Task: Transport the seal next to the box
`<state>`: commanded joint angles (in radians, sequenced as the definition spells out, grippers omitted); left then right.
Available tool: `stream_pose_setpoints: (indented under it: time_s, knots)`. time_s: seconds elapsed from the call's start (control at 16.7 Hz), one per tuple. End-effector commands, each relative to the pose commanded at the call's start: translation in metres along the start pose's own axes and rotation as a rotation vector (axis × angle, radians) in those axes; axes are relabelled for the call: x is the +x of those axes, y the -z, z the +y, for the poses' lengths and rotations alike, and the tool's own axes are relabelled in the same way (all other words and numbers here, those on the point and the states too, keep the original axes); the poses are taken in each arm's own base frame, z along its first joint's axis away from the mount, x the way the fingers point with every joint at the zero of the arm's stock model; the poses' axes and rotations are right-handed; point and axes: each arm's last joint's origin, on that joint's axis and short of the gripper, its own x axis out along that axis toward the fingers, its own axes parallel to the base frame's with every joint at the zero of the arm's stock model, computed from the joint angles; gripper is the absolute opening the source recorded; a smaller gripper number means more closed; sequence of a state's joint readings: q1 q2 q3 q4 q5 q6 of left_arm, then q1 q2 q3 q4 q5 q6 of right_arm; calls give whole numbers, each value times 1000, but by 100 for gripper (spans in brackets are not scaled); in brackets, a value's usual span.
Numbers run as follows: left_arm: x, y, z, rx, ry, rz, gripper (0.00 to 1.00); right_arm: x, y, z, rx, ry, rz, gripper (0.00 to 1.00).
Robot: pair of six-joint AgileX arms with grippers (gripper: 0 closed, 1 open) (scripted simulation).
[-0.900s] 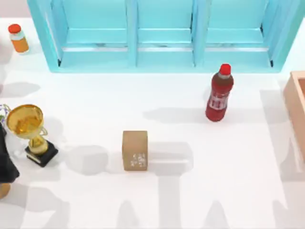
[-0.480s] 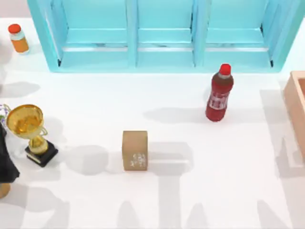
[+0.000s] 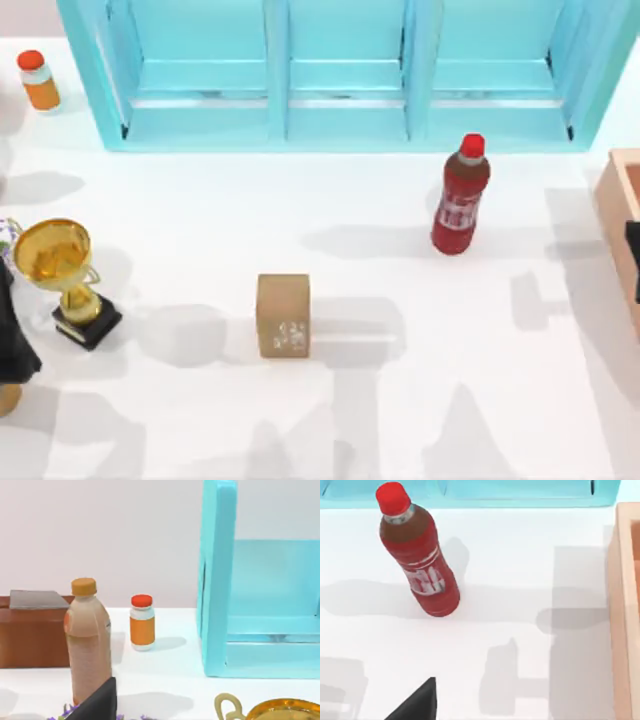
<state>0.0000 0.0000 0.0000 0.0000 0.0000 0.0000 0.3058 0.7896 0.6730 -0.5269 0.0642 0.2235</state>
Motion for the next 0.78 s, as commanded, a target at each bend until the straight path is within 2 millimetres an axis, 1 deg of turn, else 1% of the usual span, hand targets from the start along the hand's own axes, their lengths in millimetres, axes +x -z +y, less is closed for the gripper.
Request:
stream_pose_setpoints:
  time_s: [0.12,0.3,0.42,0.54,0.66,0.78]
  knots:
    - [0,0,0,0,0,0,100,21,-21,21,-8,16,211,100]
    - [0,0,0,0,0,0,100,66,-42,61,-41,81,527,100]
    - [0,0,0,0,0,0,100,98,-48,92,-71,144,710,100]
    - [0,0,0,0,0,0,100,130,-48,125,-97,209,852,100]
    - [0,0,0,0,0,0,100,158,-47,158,-113,264,947,100]
    - [0,0,0,0,0,0,100,178,-46,190,-112,297,993,100]
